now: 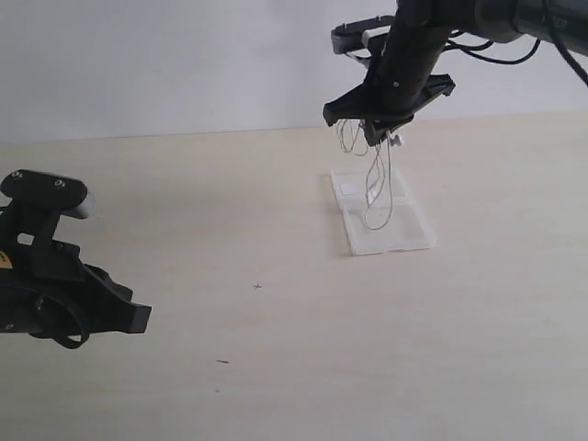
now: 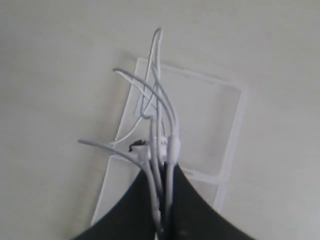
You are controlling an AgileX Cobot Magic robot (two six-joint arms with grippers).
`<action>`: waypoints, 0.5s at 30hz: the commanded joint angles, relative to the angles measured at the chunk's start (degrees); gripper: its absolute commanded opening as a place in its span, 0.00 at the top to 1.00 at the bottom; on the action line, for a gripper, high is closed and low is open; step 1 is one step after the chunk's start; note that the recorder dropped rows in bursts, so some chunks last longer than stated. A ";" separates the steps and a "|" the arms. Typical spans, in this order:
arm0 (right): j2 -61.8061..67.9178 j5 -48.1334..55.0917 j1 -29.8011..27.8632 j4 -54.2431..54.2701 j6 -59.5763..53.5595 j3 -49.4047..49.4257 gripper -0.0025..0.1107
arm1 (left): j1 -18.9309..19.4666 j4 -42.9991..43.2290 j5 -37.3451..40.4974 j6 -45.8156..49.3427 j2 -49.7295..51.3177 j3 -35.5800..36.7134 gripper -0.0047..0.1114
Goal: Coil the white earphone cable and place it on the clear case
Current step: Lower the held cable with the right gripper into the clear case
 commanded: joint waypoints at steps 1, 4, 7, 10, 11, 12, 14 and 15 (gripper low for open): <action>1.83 1.82 -1.13 -0.86 0.00 -0.68 0.98 | -0.42 -0.28 0.65 -0.62 -0.19 0.02 0.96; 2.50 6.08 -1.29 -1.31 0.00 -0.68 0.98 | -0.42 -0.28 0.54 -0.62 -0.19 0.02 0.96; 2.64 8.71 -1.29 -1.51 0.00 -0.68 0.98 | -0.42 -0.28 0.31 -0.62 -0.19 0.02 0.96; 2.44 9.84 -1.29 -1.21 0.00 -0.68 0.98 | -0.42 -0.28 0.31 -0.62 -0.19 0.02 0.96; 2.44 9.84 -1.29 -1.21 0.00 -0.68 0.98 | -0.42 -0.28 0.31 -0.62 -0.19 0.02 0.96; 2.44 9.84 -1.29 -1.21 0.00 -0.68 0.98 | -0.42 -0.28 0.31 -0.62 -0.19 0.02 0.96; 2.44 9.84 -1.29 -0.67 0.00 -0.68 0.98 | -0.42 -0.28 0.31 -0.62 -0.19 0.02 0.96; 2.44 9.84 -1.29 -0.15 0.00 -0.68 0.98 | -0.42 -0.28 0.31 -0.62 -0.19 0.02 0.96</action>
